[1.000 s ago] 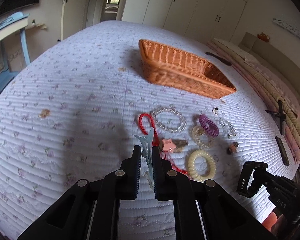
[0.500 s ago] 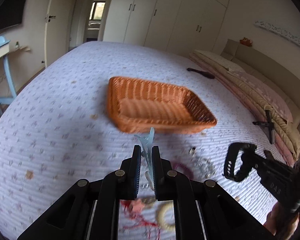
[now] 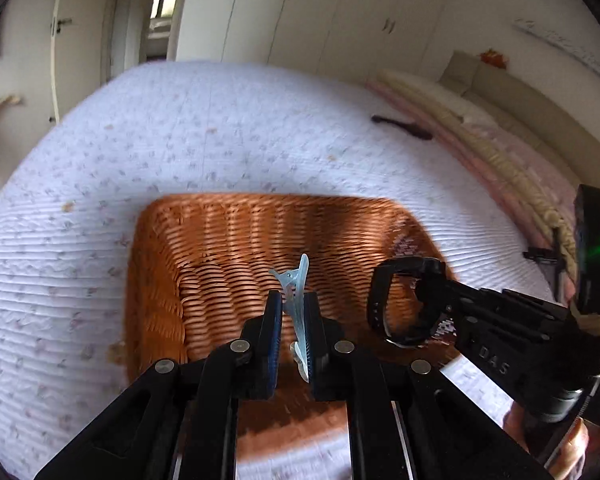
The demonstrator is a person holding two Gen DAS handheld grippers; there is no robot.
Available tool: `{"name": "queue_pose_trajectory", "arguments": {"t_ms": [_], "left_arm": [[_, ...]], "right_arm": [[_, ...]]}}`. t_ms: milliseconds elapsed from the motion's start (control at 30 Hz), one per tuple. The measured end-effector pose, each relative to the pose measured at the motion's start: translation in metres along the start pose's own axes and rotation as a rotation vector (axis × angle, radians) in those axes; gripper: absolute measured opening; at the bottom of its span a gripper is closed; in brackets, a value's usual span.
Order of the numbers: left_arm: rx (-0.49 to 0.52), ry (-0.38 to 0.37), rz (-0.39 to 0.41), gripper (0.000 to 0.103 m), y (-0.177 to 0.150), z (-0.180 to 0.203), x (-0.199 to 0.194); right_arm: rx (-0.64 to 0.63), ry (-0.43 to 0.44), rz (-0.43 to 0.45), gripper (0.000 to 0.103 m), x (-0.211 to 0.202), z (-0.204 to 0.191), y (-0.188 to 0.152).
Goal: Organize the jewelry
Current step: 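Carry the watch with the right tool into the wicker basket while the left tool drops the blue clip there, then move both open tools back over the remaining jewelry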
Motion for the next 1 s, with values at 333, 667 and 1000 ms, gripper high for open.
{"name": "queue_pose_trajectory", "arguments": {"t_ms": [333, 667, 1000], "left_arm": [[0.004, 0.036, -0.069, 0.015, -0.006, -0.009, 0.037], [0.034, 0.085, 0.021, 0.057, -0.010, -0.007, -0.012], [-0.010, 0.096, 0.173, 0.057, -0.047, -0.017, -0.142]], "right_arm": [[0.031, 0.017, -0.099, 0.012, 0.041, 0.006, -0.007], [-0.010, -0.014, 0.035, 0.057, -0.012, 0.006, -0.002], [-0.030, 0.072, 0.151, 0.058, -0.112, -0.013, -0.036]]}}
Point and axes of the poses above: each gripper's, at about its wrist camera, not at the fingertips, and x roughly the way its jaws point, z to its right, y to its top, the point moved 7 cm from there along x, roughly the way its jaws point, and after that the axes turned 3 degrees about z, right-handed, at the moved point
